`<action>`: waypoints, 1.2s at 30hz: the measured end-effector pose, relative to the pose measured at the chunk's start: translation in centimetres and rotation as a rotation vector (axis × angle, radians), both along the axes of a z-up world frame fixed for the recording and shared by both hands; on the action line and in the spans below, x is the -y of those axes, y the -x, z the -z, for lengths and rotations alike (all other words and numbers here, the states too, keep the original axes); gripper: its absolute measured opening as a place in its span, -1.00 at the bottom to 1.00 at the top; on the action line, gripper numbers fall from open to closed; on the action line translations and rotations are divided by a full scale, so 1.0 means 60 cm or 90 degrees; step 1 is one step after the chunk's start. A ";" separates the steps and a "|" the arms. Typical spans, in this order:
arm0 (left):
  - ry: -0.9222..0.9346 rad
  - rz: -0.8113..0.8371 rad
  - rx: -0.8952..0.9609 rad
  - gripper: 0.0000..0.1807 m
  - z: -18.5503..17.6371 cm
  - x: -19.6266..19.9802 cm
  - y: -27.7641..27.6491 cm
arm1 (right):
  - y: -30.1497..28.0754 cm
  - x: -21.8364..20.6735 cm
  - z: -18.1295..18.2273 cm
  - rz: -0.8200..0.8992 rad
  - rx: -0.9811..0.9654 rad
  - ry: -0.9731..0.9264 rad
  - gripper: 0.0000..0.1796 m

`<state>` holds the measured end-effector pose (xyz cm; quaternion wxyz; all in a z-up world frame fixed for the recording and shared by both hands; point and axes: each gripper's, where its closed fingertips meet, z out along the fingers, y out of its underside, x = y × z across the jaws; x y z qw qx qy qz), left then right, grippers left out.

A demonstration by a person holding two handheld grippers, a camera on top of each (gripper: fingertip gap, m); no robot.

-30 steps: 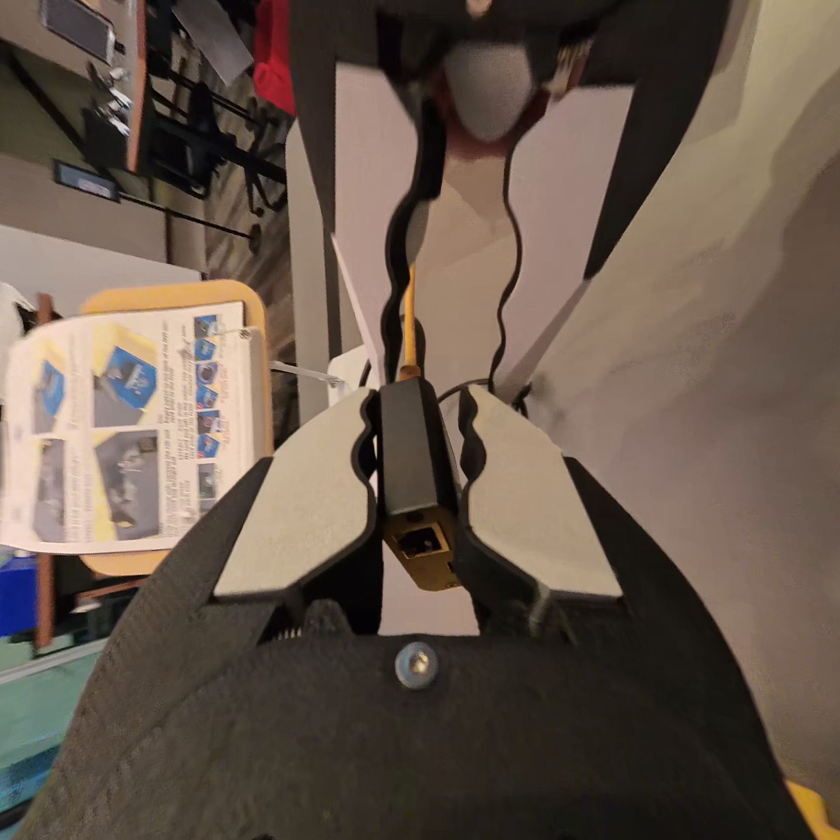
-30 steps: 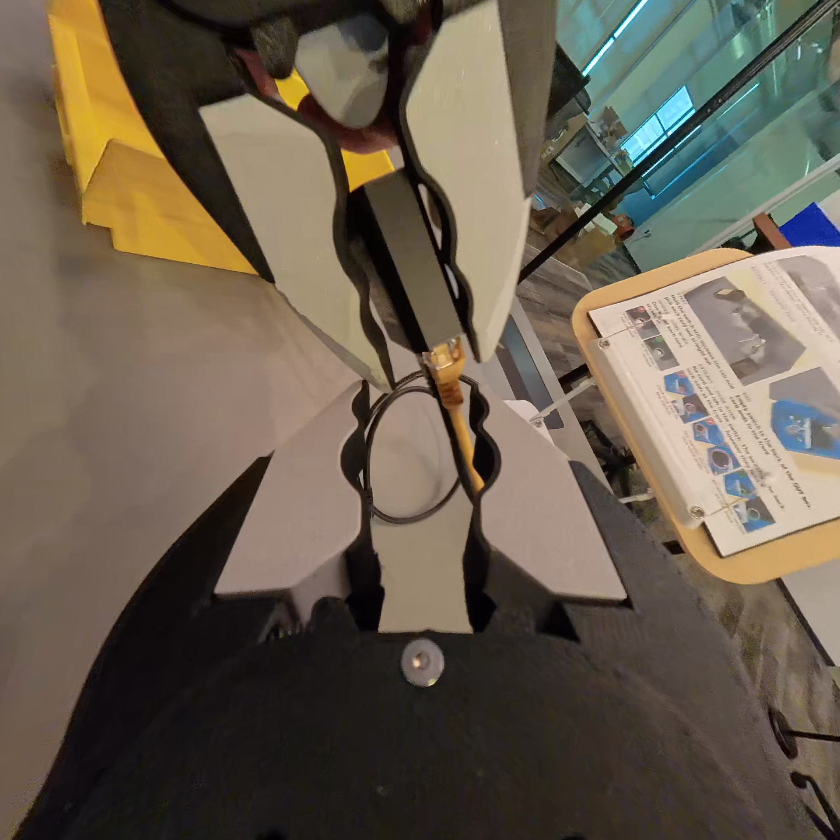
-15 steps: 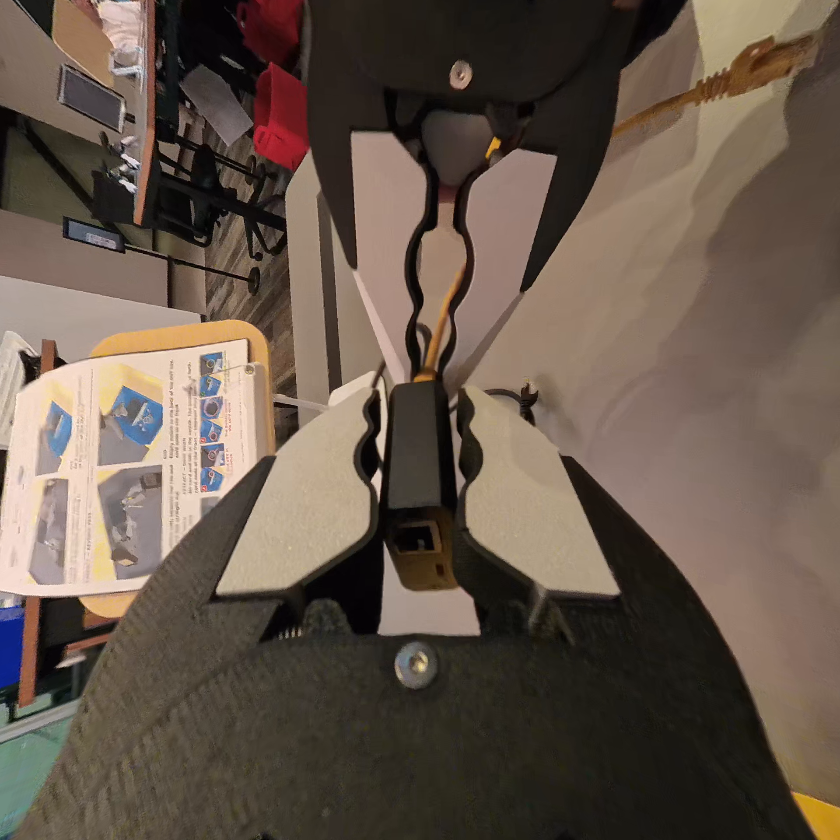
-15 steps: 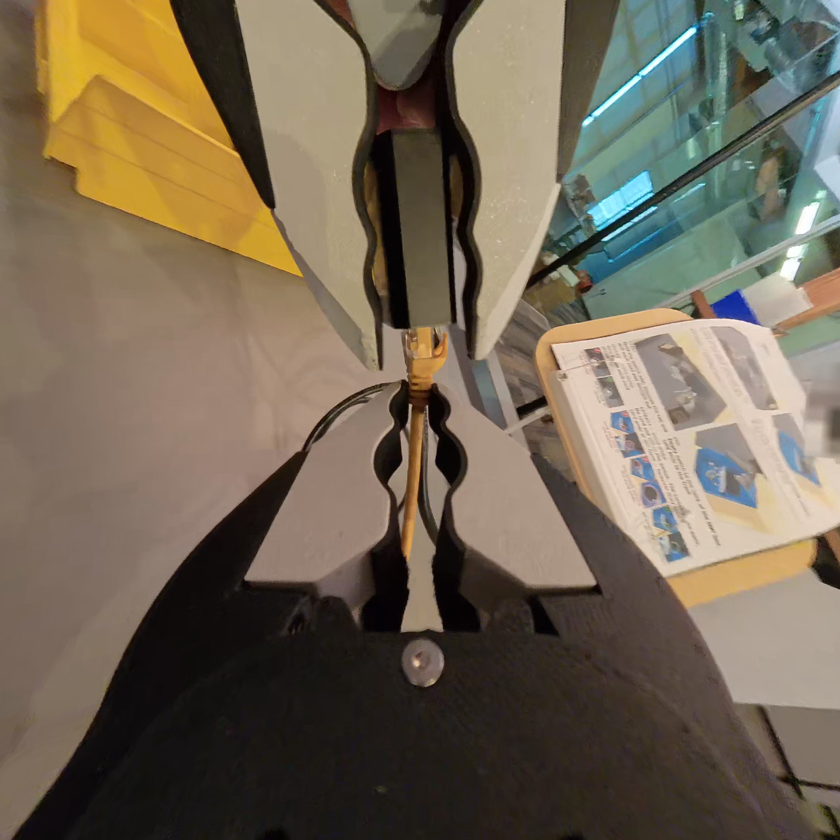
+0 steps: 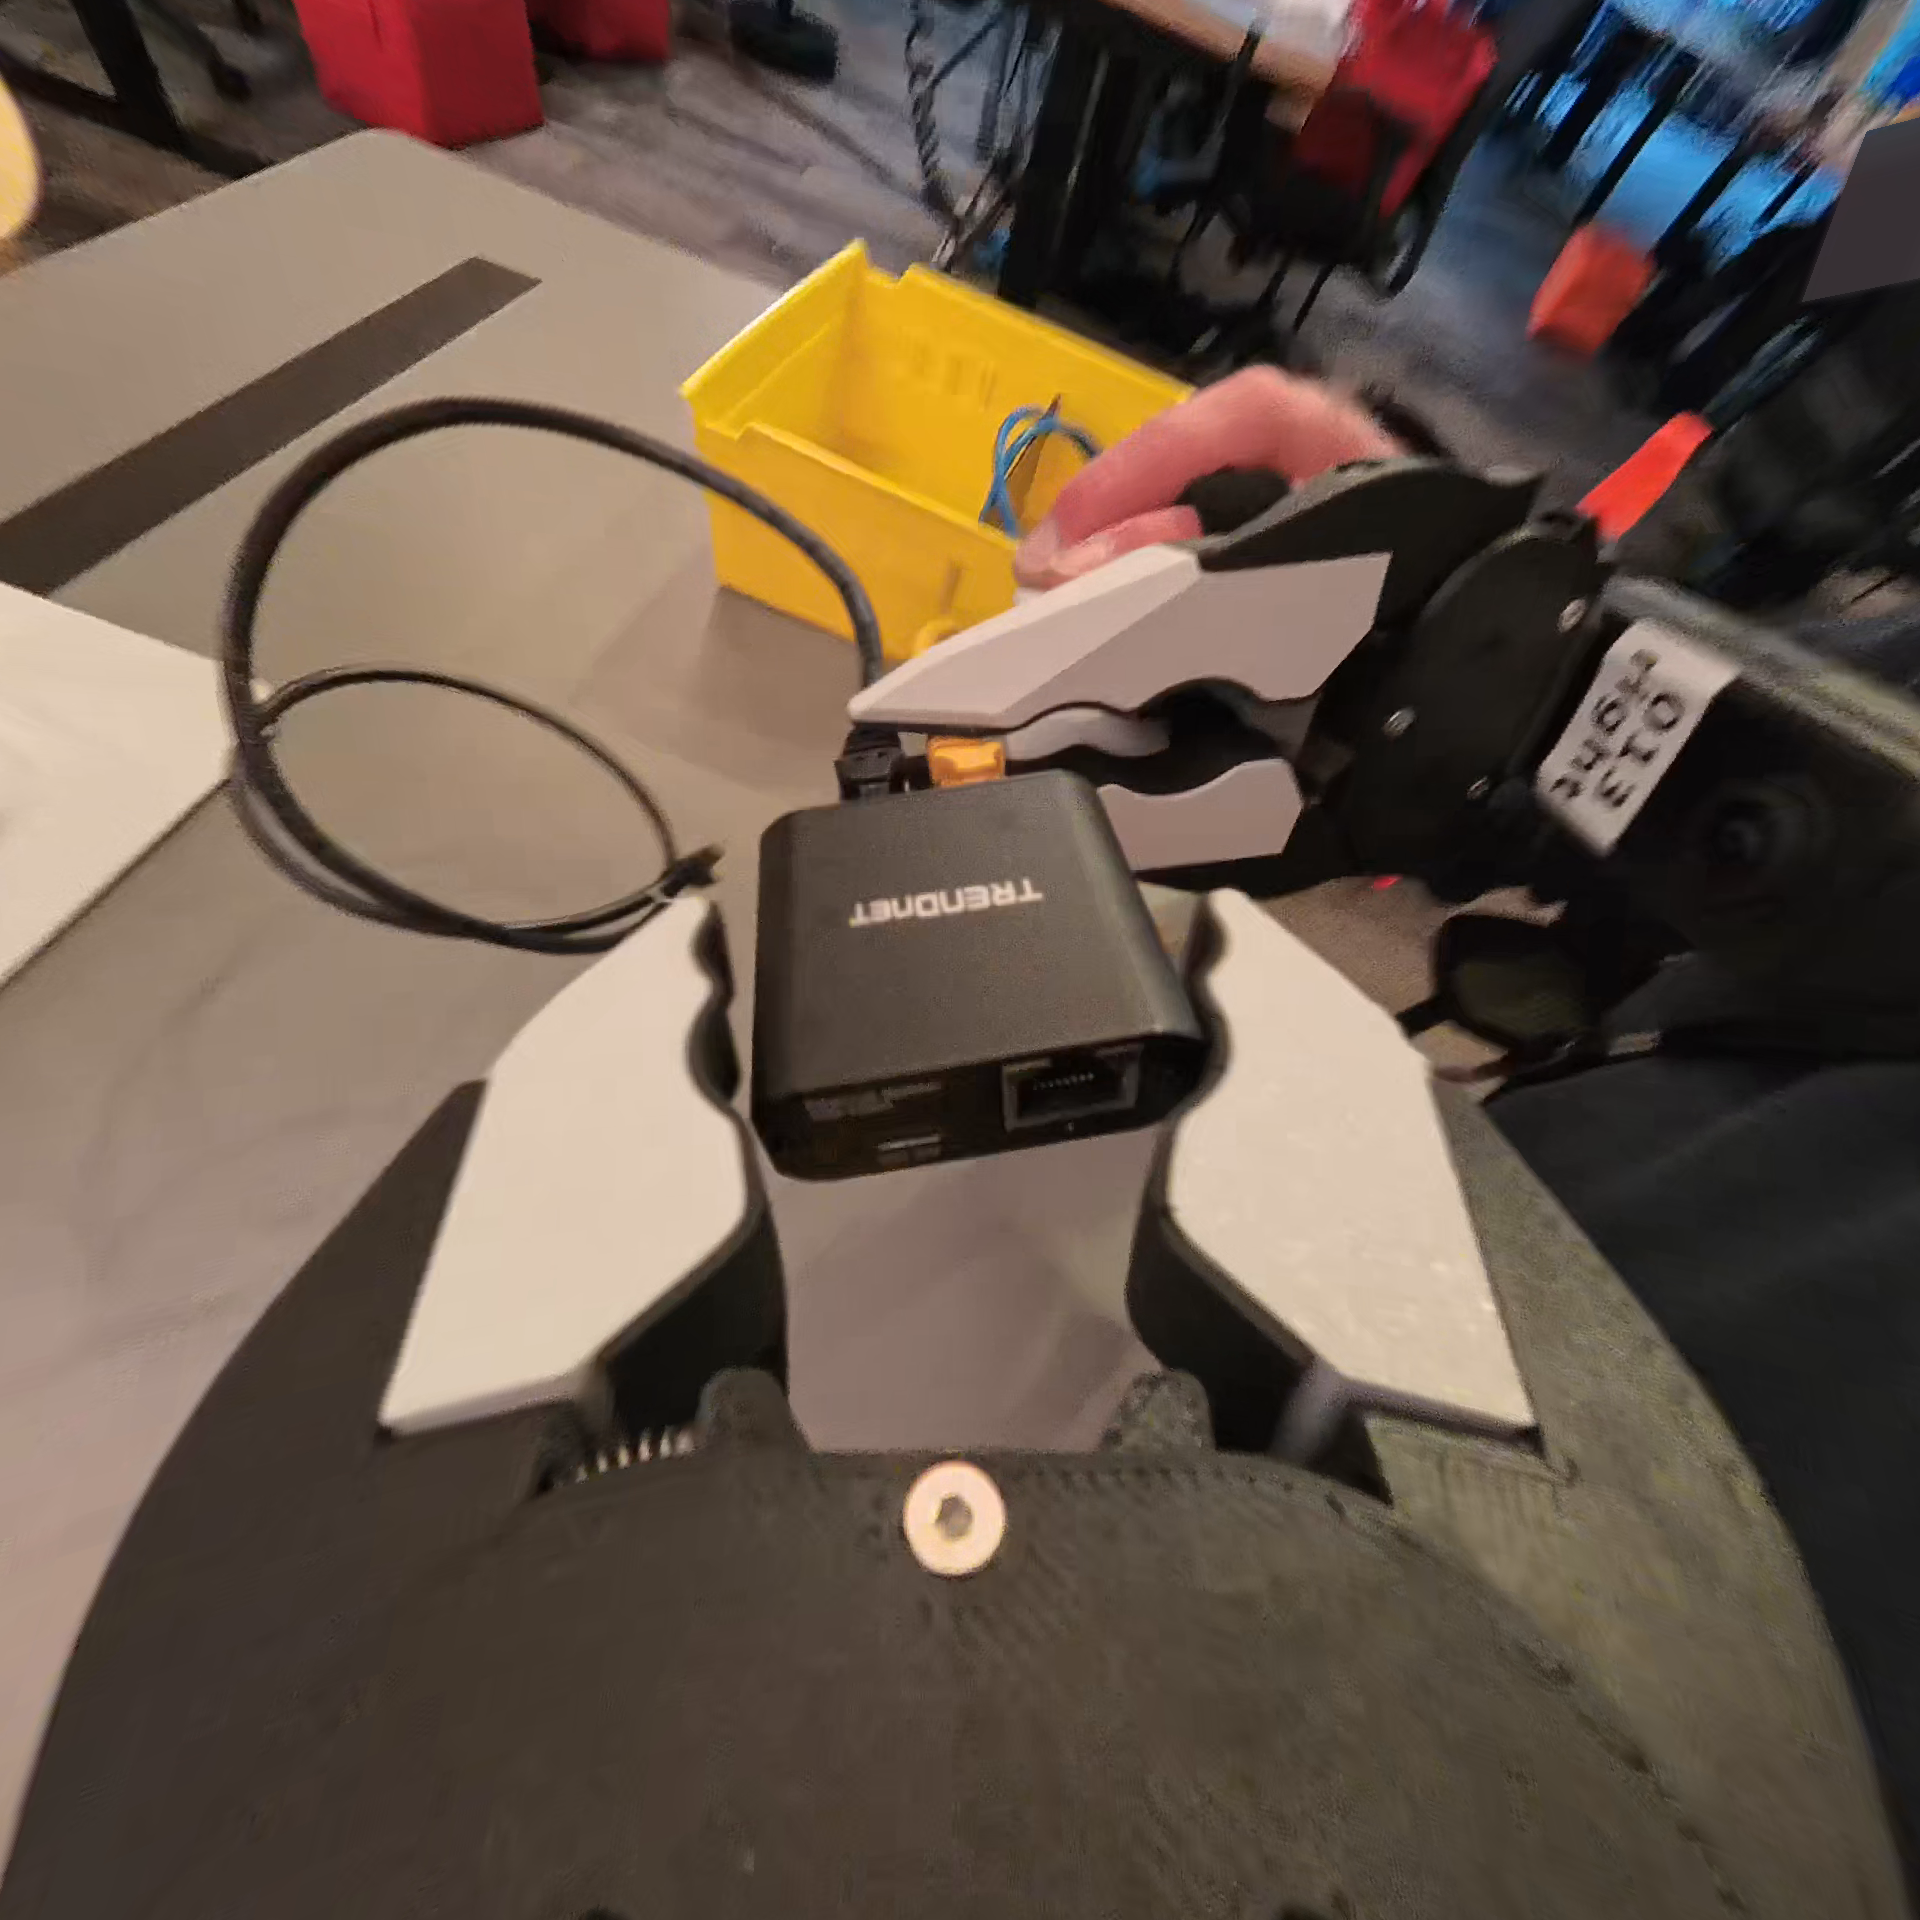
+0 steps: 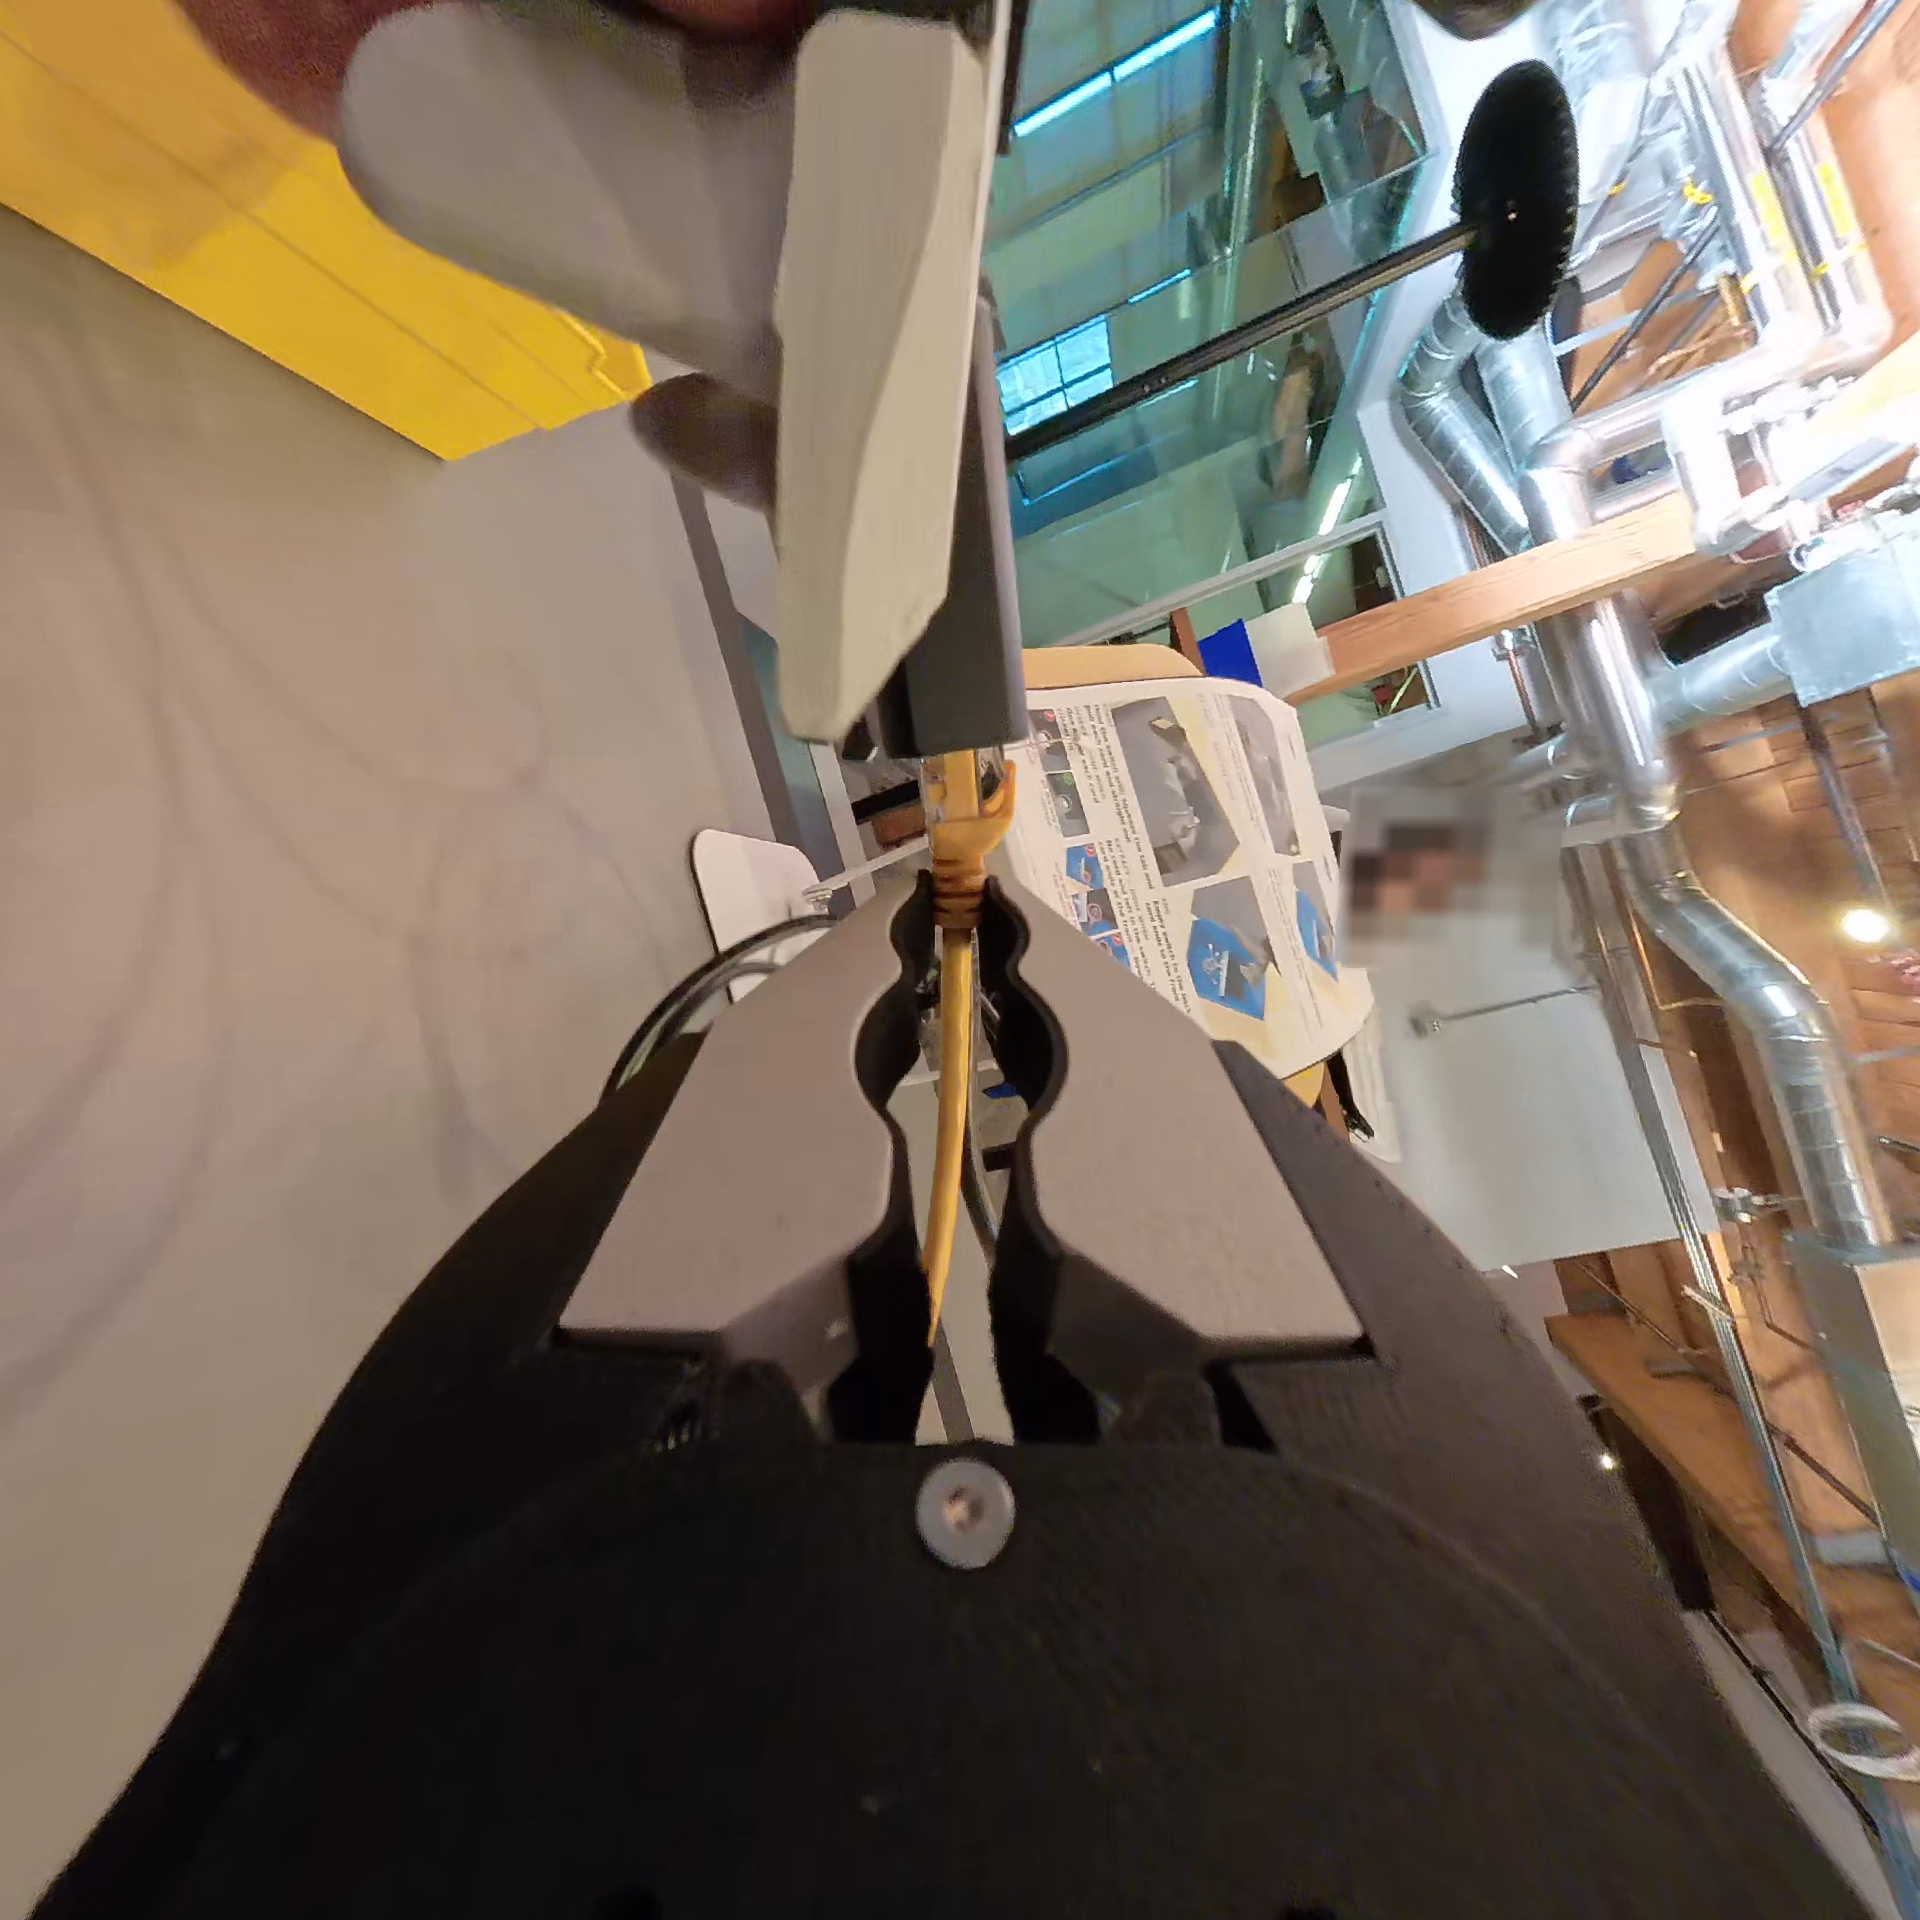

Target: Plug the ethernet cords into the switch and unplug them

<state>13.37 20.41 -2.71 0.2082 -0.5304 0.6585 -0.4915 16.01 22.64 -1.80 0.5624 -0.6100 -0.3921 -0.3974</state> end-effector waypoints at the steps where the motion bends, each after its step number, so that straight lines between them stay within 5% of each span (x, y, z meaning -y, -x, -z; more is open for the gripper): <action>1: 0.039 0.000 0.013 -0.17 -0.005 0.002 -0.001 | -0.001 0.000 0.000 0.007 0.004 -0.001 -0.93; 36: -0.001 -0.041 0.086 -0.19 -0.022 -0.009 0.000 | 0.014 0.003 0.009 0.011 -0.004 -0.008 -0.93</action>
